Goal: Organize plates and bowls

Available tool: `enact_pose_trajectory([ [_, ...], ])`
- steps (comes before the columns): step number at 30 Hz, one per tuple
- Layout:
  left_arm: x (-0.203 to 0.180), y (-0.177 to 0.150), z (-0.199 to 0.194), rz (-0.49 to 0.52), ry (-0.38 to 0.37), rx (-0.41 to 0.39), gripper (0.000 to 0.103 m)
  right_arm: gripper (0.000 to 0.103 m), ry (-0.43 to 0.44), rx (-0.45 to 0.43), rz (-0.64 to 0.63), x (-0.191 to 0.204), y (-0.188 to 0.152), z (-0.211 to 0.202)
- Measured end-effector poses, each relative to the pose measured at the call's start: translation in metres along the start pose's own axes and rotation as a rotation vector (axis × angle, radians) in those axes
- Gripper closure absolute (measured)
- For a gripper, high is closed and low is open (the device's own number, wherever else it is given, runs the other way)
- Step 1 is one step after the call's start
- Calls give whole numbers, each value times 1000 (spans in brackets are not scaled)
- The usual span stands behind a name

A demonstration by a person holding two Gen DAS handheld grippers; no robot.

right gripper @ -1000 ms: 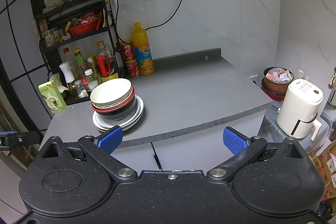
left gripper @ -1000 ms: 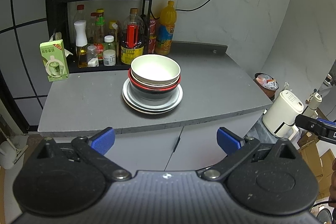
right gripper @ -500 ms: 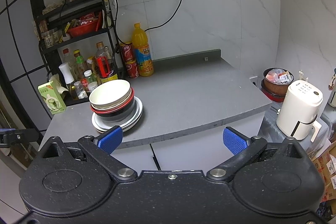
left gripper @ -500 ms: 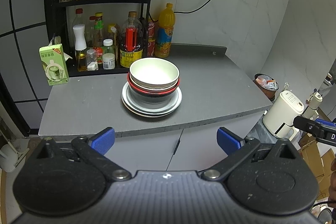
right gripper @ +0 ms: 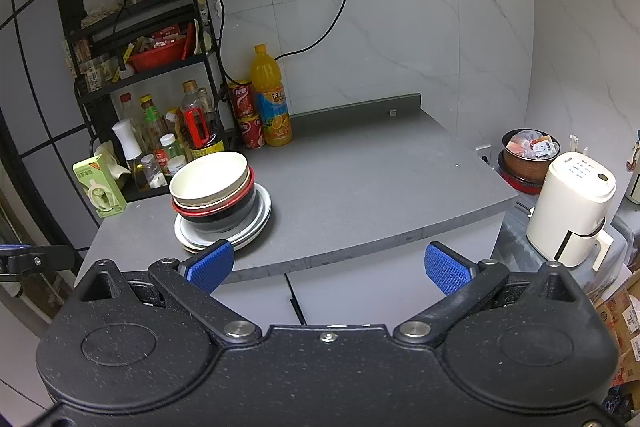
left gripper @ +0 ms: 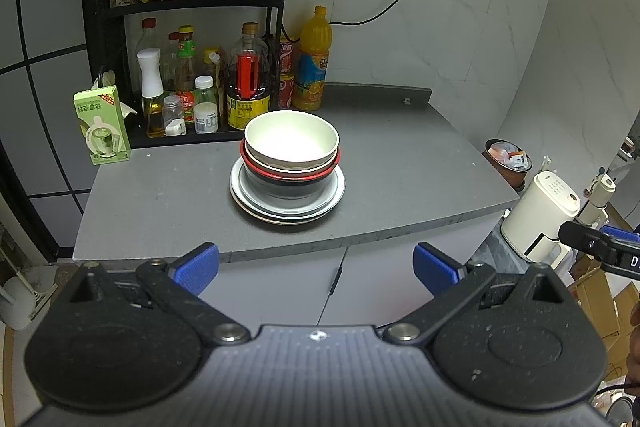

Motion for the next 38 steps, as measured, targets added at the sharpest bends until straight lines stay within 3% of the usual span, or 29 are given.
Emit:
enact_pose_trajectory([
  [38,-9,6,-1,15,11,-6,1,0,7,2,3,-7,3,1],
])
Point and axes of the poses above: each gripper's, at about its wrist camera, not at the fingertips, and z roughly the way its jaws point, x to its left, y to its top, the point moved 10 cm from there along z, roughly the way its jaws point, and after that the axes turned 5 degrees about -x, right-handed, at the moved point
